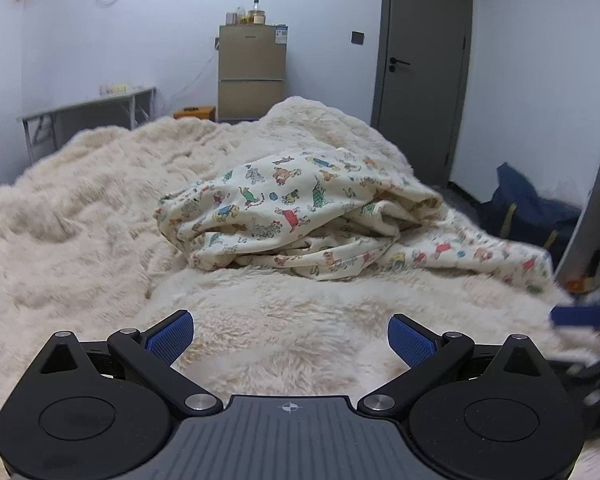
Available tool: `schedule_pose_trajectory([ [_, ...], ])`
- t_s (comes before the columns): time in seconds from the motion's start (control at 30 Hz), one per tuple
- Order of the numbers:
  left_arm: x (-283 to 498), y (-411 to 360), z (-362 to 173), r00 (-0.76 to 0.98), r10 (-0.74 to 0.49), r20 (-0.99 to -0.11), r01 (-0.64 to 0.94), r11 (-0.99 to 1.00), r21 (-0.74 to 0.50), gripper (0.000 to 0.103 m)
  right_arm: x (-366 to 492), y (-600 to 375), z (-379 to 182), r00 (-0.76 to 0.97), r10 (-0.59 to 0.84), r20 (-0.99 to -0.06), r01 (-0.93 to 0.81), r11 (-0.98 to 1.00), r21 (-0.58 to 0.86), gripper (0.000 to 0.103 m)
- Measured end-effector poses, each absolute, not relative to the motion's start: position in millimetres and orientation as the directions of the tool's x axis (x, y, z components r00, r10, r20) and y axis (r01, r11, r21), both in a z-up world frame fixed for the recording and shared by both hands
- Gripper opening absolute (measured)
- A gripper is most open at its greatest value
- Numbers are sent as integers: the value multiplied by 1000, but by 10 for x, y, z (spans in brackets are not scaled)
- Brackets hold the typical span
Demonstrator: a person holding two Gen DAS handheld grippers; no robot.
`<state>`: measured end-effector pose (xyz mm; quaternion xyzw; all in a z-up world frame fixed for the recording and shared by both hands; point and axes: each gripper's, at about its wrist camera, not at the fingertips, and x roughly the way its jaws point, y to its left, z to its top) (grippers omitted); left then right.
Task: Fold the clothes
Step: 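Move both grippers toward the crumpled cartoon-print cloth on the bed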
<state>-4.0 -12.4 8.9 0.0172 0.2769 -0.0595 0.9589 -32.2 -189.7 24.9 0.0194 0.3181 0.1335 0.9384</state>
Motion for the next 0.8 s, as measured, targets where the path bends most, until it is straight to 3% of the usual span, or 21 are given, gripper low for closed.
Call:
schedule_pose_trajectory([
  [0.23,-40,-75,42,836,-86,-542,101,995,-2,103,-327,-2056,352,701,463,-543,-342,886,313,102],
  [0.43,-43,-108,35,836,-84,-543,108,994,12,103,-284,-2165,353,685,516,-514,-336,850,405,102],
  [0.8,-36,-109,24,833,-88,-546,113,994,12,103,-496,-1870,452,802,333,-496,-345,936,71,103],
])
